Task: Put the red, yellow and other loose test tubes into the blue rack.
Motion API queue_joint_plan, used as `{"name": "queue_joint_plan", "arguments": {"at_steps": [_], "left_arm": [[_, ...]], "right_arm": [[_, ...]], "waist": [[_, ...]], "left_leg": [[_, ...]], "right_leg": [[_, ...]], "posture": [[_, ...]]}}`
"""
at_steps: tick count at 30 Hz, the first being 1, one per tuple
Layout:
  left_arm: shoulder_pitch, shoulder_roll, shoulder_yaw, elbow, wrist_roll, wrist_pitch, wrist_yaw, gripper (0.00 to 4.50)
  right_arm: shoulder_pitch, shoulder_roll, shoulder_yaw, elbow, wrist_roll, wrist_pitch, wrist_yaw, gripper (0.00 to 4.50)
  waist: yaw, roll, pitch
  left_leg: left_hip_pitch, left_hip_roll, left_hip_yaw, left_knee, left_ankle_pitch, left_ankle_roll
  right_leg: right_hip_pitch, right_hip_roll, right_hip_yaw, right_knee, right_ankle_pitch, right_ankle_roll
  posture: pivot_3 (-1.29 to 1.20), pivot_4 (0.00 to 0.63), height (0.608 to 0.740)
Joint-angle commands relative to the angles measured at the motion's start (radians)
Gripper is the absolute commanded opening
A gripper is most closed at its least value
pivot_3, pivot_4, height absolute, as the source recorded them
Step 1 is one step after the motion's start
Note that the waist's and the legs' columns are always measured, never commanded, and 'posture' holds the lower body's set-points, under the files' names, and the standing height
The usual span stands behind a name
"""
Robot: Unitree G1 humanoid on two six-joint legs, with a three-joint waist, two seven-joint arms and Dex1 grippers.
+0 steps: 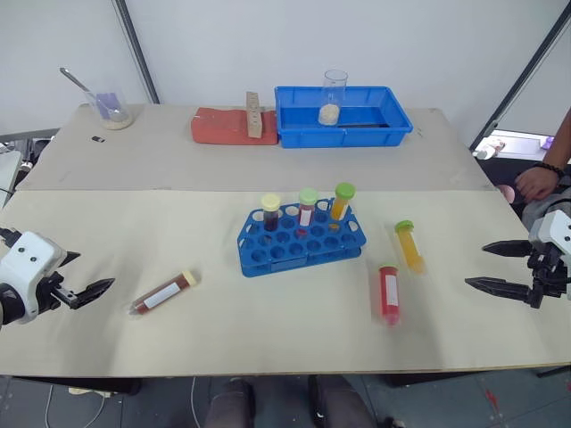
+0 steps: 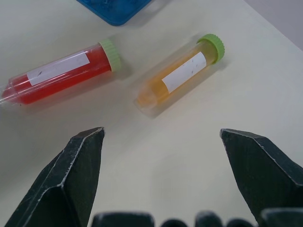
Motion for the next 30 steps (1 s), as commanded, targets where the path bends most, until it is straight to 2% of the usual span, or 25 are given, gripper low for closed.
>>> {"name": "queue_joint_plan", "arguments": {"at_steps": [1,14,30], "left_arm": [[-0.009,0.017,0.026,-0.01,-0.017,0.012,-0.015,4.49],[-0.029,0.012,0.04,-0.006,-0.055,0.018,-0.069,4.49],[-0.034,0.014,0.025,0.02,-0.02,-0.025,-0.066,4.49]], "right_arm": [[-0.002,-0.012,-0.022,-0.019,0.003,0.007,0.003,4.33],[-0.013,-0.003,-0.013,-0.019,0.016,0.029,0.006,4.33],[-0.015,0.012,-0.007,-0.027,0.014,0.012,0.005,4.33]], "waist": [[0.0,0.0,0.0],[0.0,0.0,0.0],[0.0,0.0,0.0]], "left_leg": [[0.0,0.0,0.0,0.0,0.0,0.0],[0.0,0.0,0.0,0.0,0.0,0.0],[0.0,0.0,0.0,0.0,0.0,0.0]], "right_leg": [[0.0,0.0,0.0,0.0,0.0,0.0],[0.0,0.0,0.0,0.0,0.0,0.0],[0.0,0.0,0.0,0.001,0.0,0.0]], "posture": [[0.0,0.15,0.74],[0.0,0.15,0.74],[0.0,0.15,0.74]]}}
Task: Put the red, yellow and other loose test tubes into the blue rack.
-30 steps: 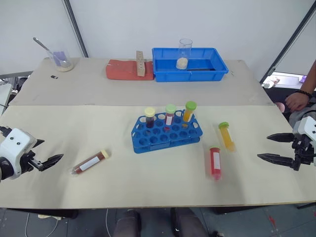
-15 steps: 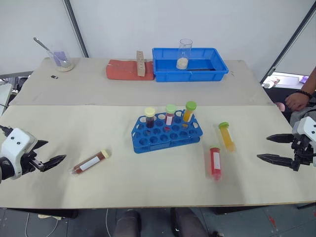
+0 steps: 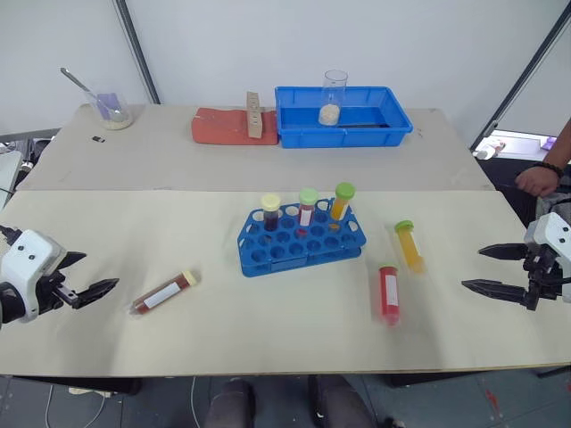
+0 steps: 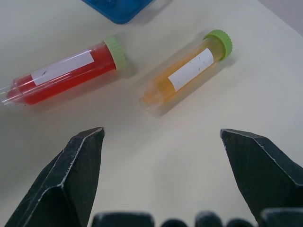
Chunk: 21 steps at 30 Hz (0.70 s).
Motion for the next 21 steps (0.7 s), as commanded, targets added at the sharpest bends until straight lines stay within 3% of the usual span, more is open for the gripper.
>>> {"name": "queue_joint_plan", "arguments": {"at_steps": [1,5,13,17,21], "left_arm": [[-0.011,0.012,0.019,-0.024,-0.004,-0.022,-0.005,4.49],[-0.037,0.002,-0.03,-0.112,-0.014,-0.013,0.0,4.49],[-0.144,-0.013,-0.282,-0.533,-0.222,0.187,-0.053,4.49],[-0.22,-0.01,-0.358,-0.594,-0.28,0.227,-0.078,4.49],[-0.285,-0.014,-0.414,-0.61,-0.3,0.236,-0.101,4.49]], "right_arm": [[-0.015,0.003,-0.019,-0.026,0.015,-0.004,0.002,4.33],[-0.025,0.012,-0.011,-0.045,0.017,0.011,-0.006,4.33],[-0.13,0.012,0.06,-0.276,0.118,0.307,-0.088,4.33],[-0.265,0.029,0.188,-0.319,0.071,0.481,-0.22,4.33],[-0.448,0.086,0.325,-0.234,0.005,0.672,-0.342,4.33]], "waist": [[0.0,0.0,0.0],[0.001,0.0,0.0],[-0.004,0.0,0.0],[-0.011,0.0,0.0],[-0.013,0.0,0.0]], "left_leg": [[0.0,0.0,0.0,0.0,0.0,0.0],[0.0,0.0,0.0,0.0,0.0,0.0],[0.0,0.0,0.0,0.001,0.0,-0.001],[0.001,0.0,-0.001,0.001,0.001,-0.001],[0.001,-0.001,-0.001,0.002,0.001,-0.001]], "right_leg": [[0.0,0.0,0.0,0.0,0.0,0.0],[0.0,0.0,0.0,0.0,0.0,0.0],[0.001,0.0,0.001,0.001,0.001,0.001],[0.0,0.002,0.001,0.003,0.0,0.0],[0.001,0.002,0.001,0.003,0.0,0.0]], "posture": [[0.0,0.15,0.74],[0.0,0.15,0.74],[0.0,0.15,0.74],[0.0,0.15,0.74],[0.0,0.15,0.74]]}}
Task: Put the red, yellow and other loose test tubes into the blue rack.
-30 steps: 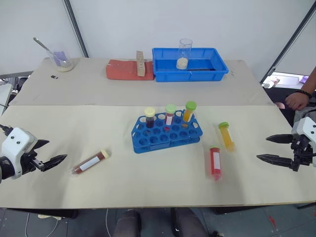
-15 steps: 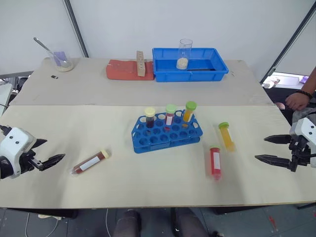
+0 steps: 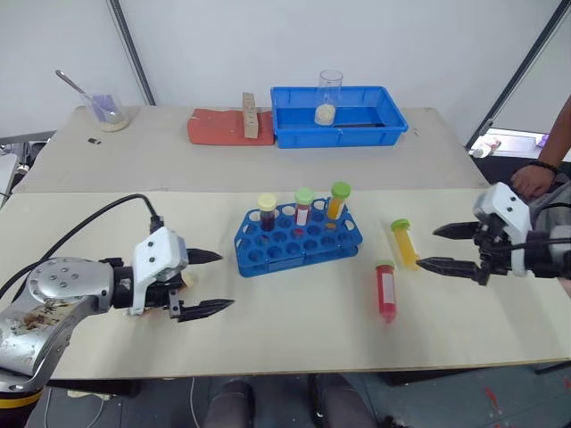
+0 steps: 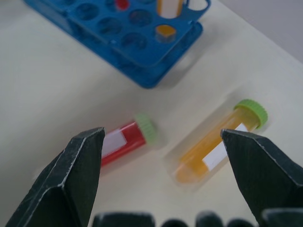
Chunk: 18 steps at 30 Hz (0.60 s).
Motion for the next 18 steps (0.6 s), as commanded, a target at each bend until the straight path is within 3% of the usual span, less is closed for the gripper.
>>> {"name": "queue_joint_plan", "arguments": {"at_steps": [1,7,18], "left_arm": [[-0.049,0.006,-0.035,-0.028,-0.027,0.004,-0.023,4.49],[-0.09,-0.011,-0.087,-0.029,-0.018,-0.008,-0.024,4.49],[-0.064,-0.046,-0.124,-0.064,0.003,-0.022,0.016,4.49]], "right_arm": [[-0.146,0.047,0.088,0.087,-0.062,0.171,-0.114,4.33],[-0.346,0.118,0.239,0.335,-0.15,0.262,-0.137,4.33],[-0.631,0.293,0.385,0.905,-0.334,0.122,-0.102,4.33]], "waist": [[-0.001,0.0,0.0],[-0.001,0.0,0.0],[-0.014,0.0,0.0]], "left_leg": [[0.0,0.0,0.0,0.0,0.0,0.0],[-0.004,-0.001,-0.001,0.001,0.0,0.0],[-0.006,-0.001,-0.002,0.002,0.0,0.0]], "right_leg": [[0.0,0.0,0.0,0.0,0.0,0.0],[-0.001,0.0,0.0,-0.002,0.0,0.0],[-0.001,0.0,0.0,-0.003,0.007,0.005]], "posture": [[0.0,0.15,0.74],[0.0,0.15,0.74],[0.0,0.15,0.74]]}}
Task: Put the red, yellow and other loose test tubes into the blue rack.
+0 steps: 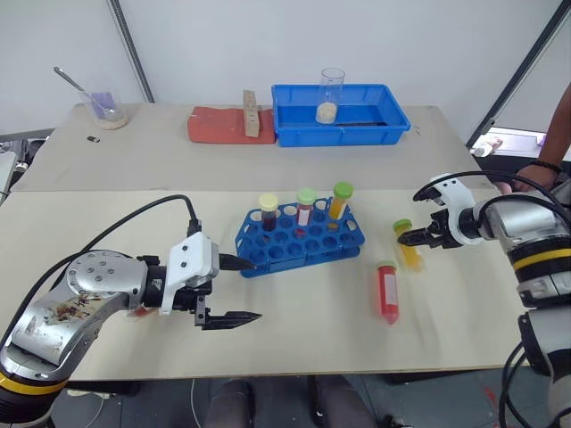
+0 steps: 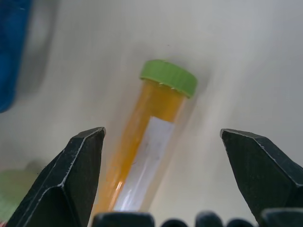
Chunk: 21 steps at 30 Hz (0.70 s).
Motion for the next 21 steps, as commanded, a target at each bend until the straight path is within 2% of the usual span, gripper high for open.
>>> {"name": "queue_joint_plan", "arguments": {"at_steps": [1,3,4,7,13,14,19,21], "left_arm": [[0.007,-0.007,0.001,-0.038,0.005,-0.021,0.014,4.49],[0.01,-0.01,-0.001,-0.039,0.008,-0.023,0.019,4.49],[0.012,-0.011,-0.003,-0.038,0.011,-0.025,0.02,4.5],[0.016,-0.013,-0.01,-0.035,0.02,-0.034,0.021,4.5],[0.017,-0.028,-0.031,-0.023,0.037,-0.052,0.016,4.5],[0.02,-0.029,-0.033,-0.018,0.041,-0.057,0.012,4.5],[0.021,-0.041,-0.027,0.02,0.04,-0.074,0.004,4.5],[0.02,-0.049,-0.012,0.04,0.039,-0.084,0.007,4.5]], "right_arm": [[-0.079,0.026,0.005,0.128,-0.053,-0.058,0.026,4.33],[-0.112,0.051,0.013,0.185,-0.074,-0.073,0.04,4.33],[-0.125,0.062,0.017,0.211,-0.084,-0.081,0.05,4.1],[-0.148,0.085,0.024,0.263,-0.114,-0.098,0.07,3.29],[-0.159,0.111,0.006,0.315,-0.15,-0.12,0.08,1.18],[-0.156,0.11,0.001,0.312,-0.153,-0.121,0.077,1.0],[-0.137,0.075,-0.042,0.245,-0.142,-0.118,0.062,0.99],[-0.103,0.043,-0.068,0.145,-0.124,-0.082,0.079,0.99]], "waist": [[-0.002,0.0,0.0],[-0.003,0.0,0.0],[-0.004,0.0,0.0],[-0.005,0.0,0.0],[-0.004,0.0,0.0],[-0.004,0.0,0.0],[-0.004,0.0,0.0],[-0.003,0.0,0.0]], "left_leg": [[0.0,0.0,0.0,0.0,0.0,0.0],[0.0,0.0,0.0,0.0,0.0,0.0],[0.0,0.0,0.0,0.001,0.0,0.0],[0.0,0.0,0.0,0.001,0.0,0.0],[0.0,0.0,0.0,0.001,0.0,0.0],[0.0,0.0,0.0,0.001,0.0,0.0],[0.0,0.0,0.0,0.001,0.0,0.0],[0.0,0.0,0.0,0.001,0.0,0.0]], "right_leg": [[0.0,0.0,0.0,0.0,0.0,0.0],[0.0,0.0,0.0,0.0,0.0,0.0],[0.0,0.0,0.0,0.0,0.0,0.0],[0.0,0.0,0.0,0.001,0.0,0.0],[0.0,0.0,0.0,0.001,0.001,0.0],[0.0,0.0,0.0,0.001,0.001,0.0],[0.0,0.0,0.0,0.002,0.001,0.0],[0.0,0.0,0.0,0.002,0.001,0.0]], "posture": [[0.0,0.15,0.74],[0.0,0.15,0.74],[0.0,0.15,0.74],[0.0,0.15,0.74],[0.0,0.15,0.74],[0.0,0.15,0.74],[0.0,0.15,0.74],[0.0,0.15,0.74]]}}
